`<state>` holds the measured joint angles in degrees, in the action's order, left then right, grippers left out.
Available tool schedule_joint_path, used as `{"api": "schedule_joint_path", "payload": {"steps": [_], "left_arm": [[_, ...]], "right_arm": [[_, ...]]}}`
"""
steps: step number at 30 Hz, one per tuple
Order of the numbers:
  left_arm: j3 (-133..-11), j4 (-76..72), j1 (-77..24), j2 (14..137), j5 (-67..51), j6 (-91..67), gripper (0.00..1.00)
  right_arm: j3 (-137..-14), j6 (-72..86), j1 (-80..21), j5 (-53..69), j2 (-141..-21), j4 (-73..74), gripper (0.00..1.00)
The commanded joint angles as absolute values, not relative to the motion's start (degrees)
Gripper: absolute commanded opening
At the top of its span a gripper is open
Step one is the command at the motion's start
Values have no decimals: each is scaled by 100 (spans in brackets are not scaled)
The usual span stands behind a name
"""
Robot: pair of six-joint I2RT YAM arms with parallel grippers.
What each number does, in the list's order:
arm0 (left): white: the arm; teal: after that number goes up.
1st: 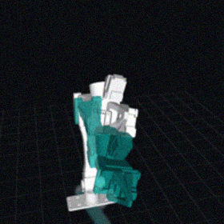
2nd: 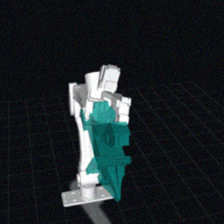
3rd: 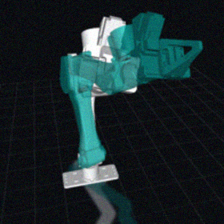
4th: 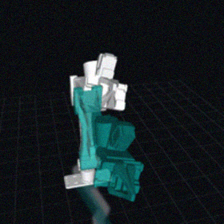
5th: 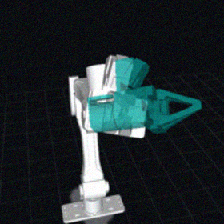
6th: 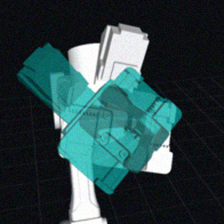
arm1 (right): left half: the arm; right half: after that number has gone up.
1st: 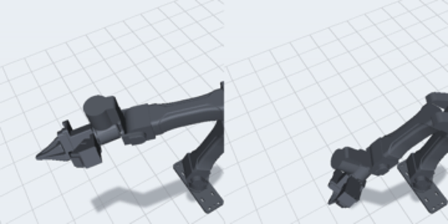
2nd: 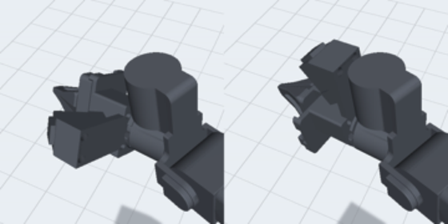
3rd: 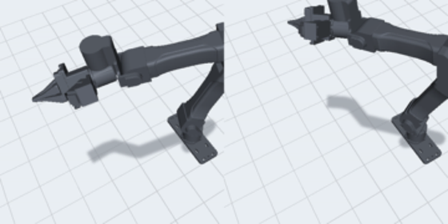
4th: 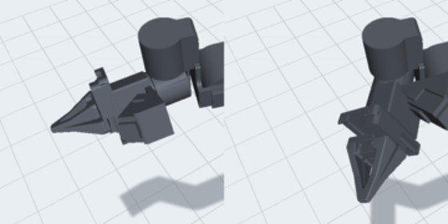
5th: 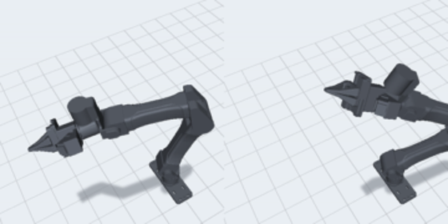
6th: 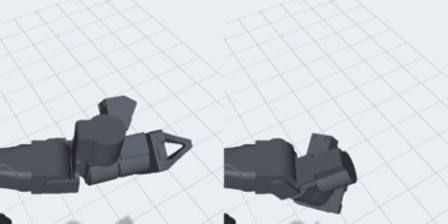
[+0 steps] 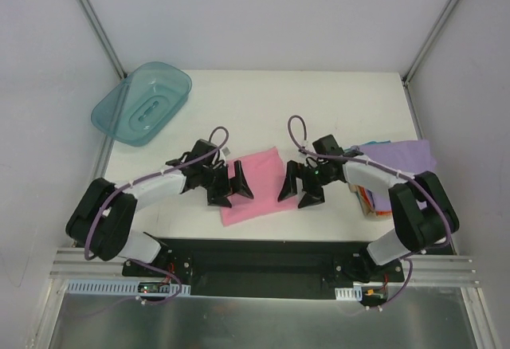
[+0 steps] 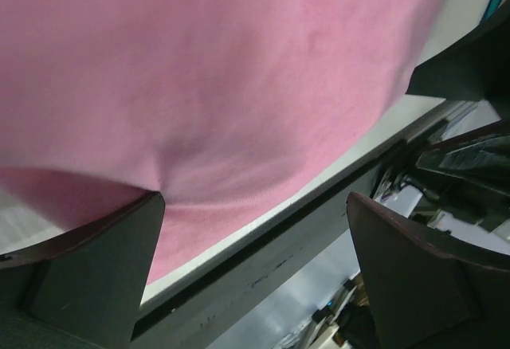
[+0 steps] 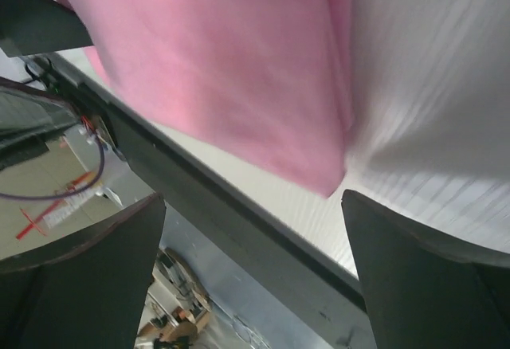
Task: Fold and stack the t-shirts
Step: Put the neatly folded tshirt into the corner of the board with the right arm
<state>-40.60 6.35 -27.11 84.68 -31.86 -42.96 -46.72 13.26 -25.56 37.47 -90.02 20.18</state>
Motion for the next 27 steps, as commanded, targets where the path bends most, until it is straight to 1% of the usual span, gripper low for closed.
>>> {"api": "schedule_joint_path", "payload": {"steps": [1,4,6,7,8,10,11,12,13,14,15,16,17,20,21,22,24,25,27], "left_arm": [[-3578,1124,-3181,7446,-2962,-4491,99],[-3603,1335,-3217,6594,-2630,-4404,99],[-3883,1782,-3217,5981,-2339,-4159,99],[-3989,1941,-3217,5785,-1912,-4088,99],[-4103,2247,-3217,5609,-1664,-4017,99],[-4341,2477,-3217,5134,-1084,-3894,99],[-4385,2548,-3208,5002,-559,-3885,99],[-4412,2618,-3208,4775,-275,-3893,99],[-4403,2645,-3208,4694,-55,-3911,99],[-4403,2672,-3208,4641,365,-3937,99],[-4395,2715,-3208,4580,534,-3981,99],[-4395,2751,-3199,4570,693,-4025,99],[-4395,2794,-3199,4596,938,-4051,99],[-4394,2891,-3182,4728,1081,-4052,99],[-4395,2892,-3164,4842,1125,-4034,99],[-4395,2909,-3155,4904,1151,-4043,99],[-4377,2918,-3103,5070,1143,-4026,99],[-4377,2927,-3076,5123,1116,-4008,99],[-4386,2953,-2980,5229,1037,-3920,99]], "right_arm": [[-4588,1292,-3136,3271,-8140,2644,97],[-4956,1135,-3409,2534,-7385,3180,97],[-5343,994,-3515,1603,-6673,3418,97],[-5439,871,-3594,1260,-6401,3402,97],[-5484,835,-3621,596,-5824,3358,97],[-5450,765,-3630,38,-5241,3033,97],[-5406,904,-3621,-852,-4786,2954,97],[-5275,1053,-3621,-1340,-4599,2953,97],[-5204,1255,-3612,-2189,-4466,2971,97],[-5160,1370,-3604,-2397,-4326,2945,97],[-5211,1223,-3595,-2391,-4316,2927,97],[-5299,1048,-3595,-2069,-4359,2953,97],[-5387,759,-3595,-1804,-4533,3049,97],[-5905,414,-3595,-995,-5254,3321,99],[-6063,74,-3603,-819,-5499,3479,96],[-6334,36,-3612,-696,-5989,3594,94],[-6565,-323,-3604,-589,-6519,3735,94],[-6644,-351,-3612,-702,-7035,3735,94],[-6916,-448,-3612,-703,-7530,3727,95]]}}
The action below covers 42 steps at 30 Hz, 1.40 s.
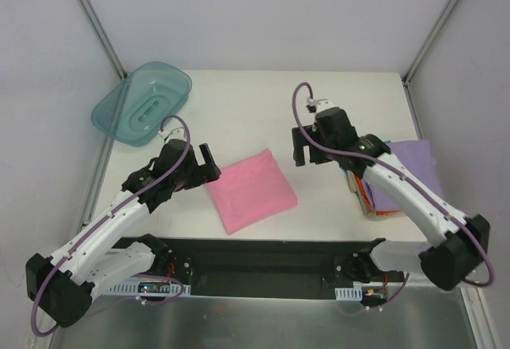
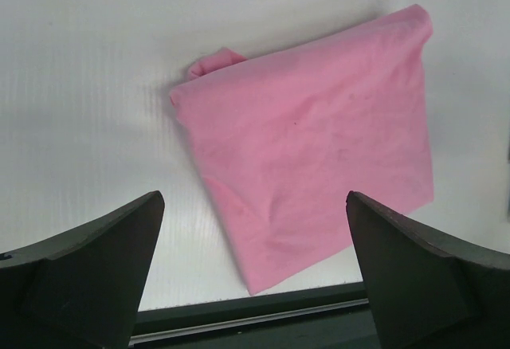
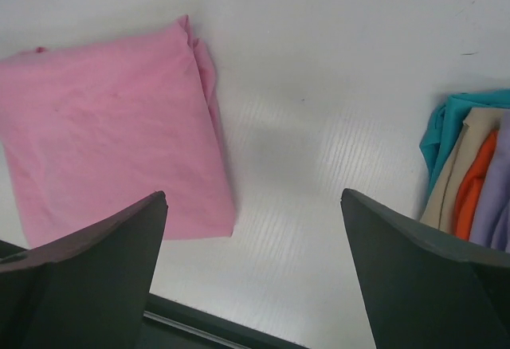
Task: Fold and stack the t-shirts
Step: Put the neatly folded tshirt into the corner of the board with the right arm
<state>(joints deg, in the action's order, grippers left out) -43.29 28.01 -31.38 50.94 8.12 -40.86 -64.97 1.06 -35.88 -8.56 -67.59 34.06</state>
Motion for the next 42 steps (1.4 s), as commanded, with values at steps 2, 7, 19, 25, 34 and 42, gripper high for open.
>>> {"api": "schedule_joint_path", "payload": {"steps": [2,7,19,25,34,42], "left_arm": [[-4333,2971,-2918,5256,1002,-3911,99],[-4236,2971,-2664,5221,888,-3876,99],[-4210,2962,-2461,5467,738,-3858,99],[-4201,2953,-2417,5546,694,-3841,99],[-4166,2953,-2329,5625,624,-3876,99],[-4087,2953,-2215,5783,633,-3902,99]], "right_arm": [[-7197,-501,-3639,-668,-8189,3718,94],[-7672,-563,-3762,-344,-9349,3639,93],[-7910,-290,-4052,404,-10800,3533,86],[-7849,-36,-4131,492,-11170,3463,76],[-7541,-18,-4386,448,-11329,3331,48],[-6777,168,-4456,36,-10663,2821,10]]}}
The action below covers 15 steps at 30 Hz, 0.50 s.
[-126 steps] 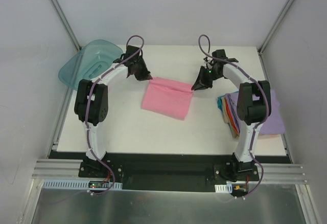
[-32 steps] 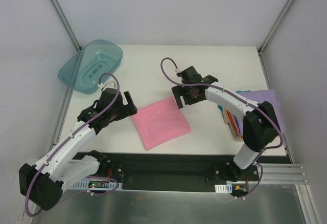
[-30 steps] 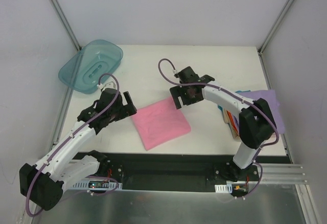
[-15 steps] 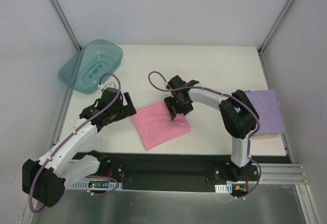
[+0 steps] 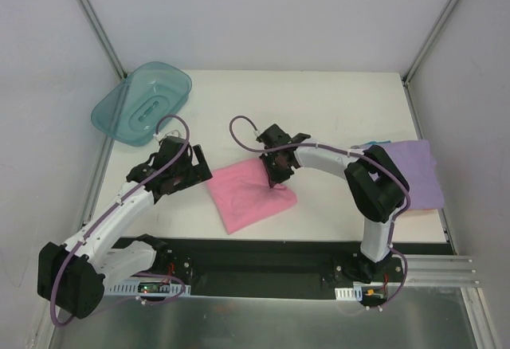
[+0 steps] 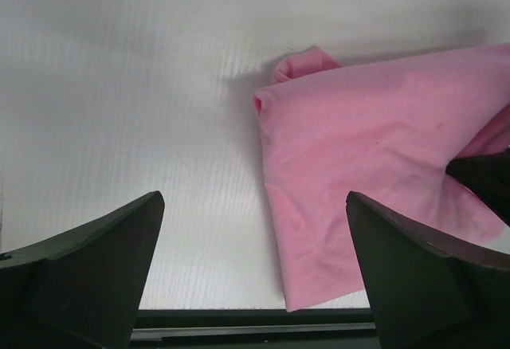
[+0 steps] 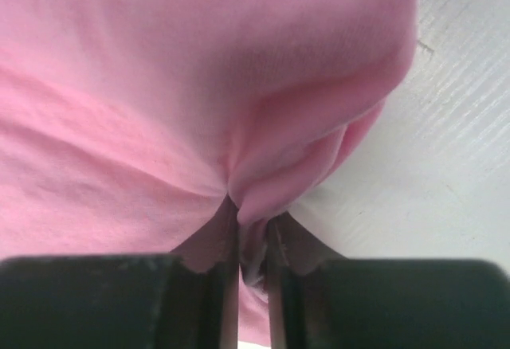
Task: Fold and stack the t-shirts
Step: Put the neatly folded tshirt into the corner of the board with the right arm
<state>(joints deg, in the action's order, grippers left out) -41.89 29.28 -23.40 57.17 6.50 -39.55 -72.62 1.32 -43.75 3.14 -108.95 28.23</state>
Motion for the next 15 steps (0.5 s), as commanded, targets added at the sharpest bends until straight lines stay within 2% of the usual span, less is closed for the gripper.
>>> {"api": "schedule_joint_path", "payload": {"steps": [1,6,8,15], "left_arm": [[-4070,2962,-2206,5801,642,-3911,99],[-4052,2953,-2136,5862,642,-3946,99],[-4026,2953,-2110,5897,607,-3955,99],[-4008,2953,-2048,5933,562,-3964,99]], "right_arm": [[-6681,150,-4465,-156,-10548,2856,10],[-6197,167,-4474,-1070,-9881,3497,1],[-6100,255,-4474,-1352,-9713,3883,1],[-5994,255,-4509,-3494,-8904,4825,1]]}}
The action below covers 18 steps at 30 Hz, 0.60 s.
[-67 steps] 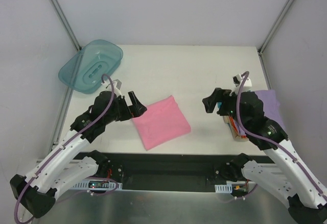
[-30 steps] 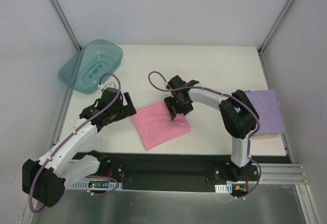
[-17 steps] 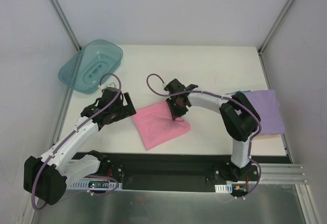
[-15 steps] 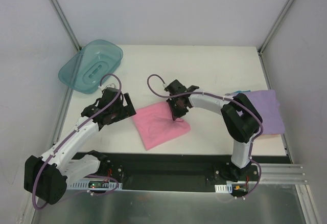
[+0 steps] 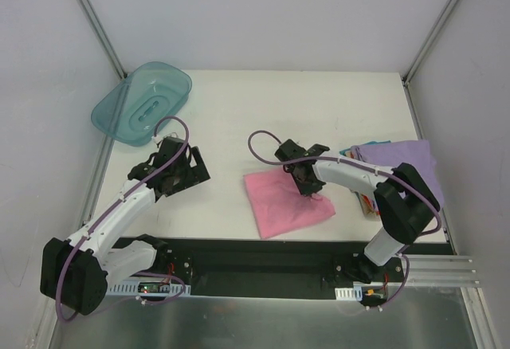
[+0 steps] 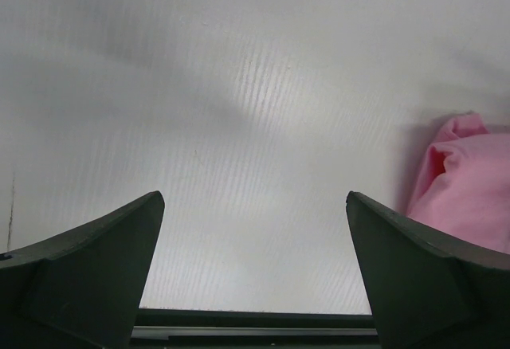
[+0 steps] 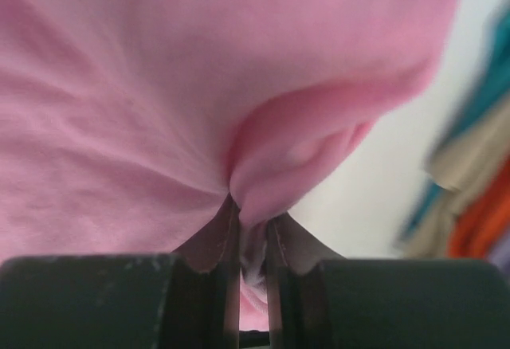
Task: Fold and stack the t-shirts
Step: Put the neatly folded tshirt into the corner of the board with the right arm
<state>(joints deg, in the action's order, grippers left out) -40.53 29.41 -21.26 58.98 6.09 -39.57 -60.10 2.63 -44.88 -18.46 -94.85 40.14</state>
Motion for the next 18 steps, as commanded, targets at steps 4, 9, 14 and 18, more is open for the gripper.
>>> {"api": "schedule_joint_path", "payload": {"steps": [4,9,14,18], "left_arm": [[-3999,2953,-2022,5915,519,-3946,99],[-3964,2962,-2004,5827,562,-3955,99],[-3964,2962,-1986,5827,563,-3946,99],[-3955,2962,-1969,5836,562,-3938,99]], "right_arm": [[-6239,246,-4500,-4743,-8807,5438,1],[-6591,307,-4482,-6210,-8850,6098,1],[-7074,782,-4438,-7048,-9043,7170,1],[-7356,1510,-4412,-7707,-9088,8337,1]]}}
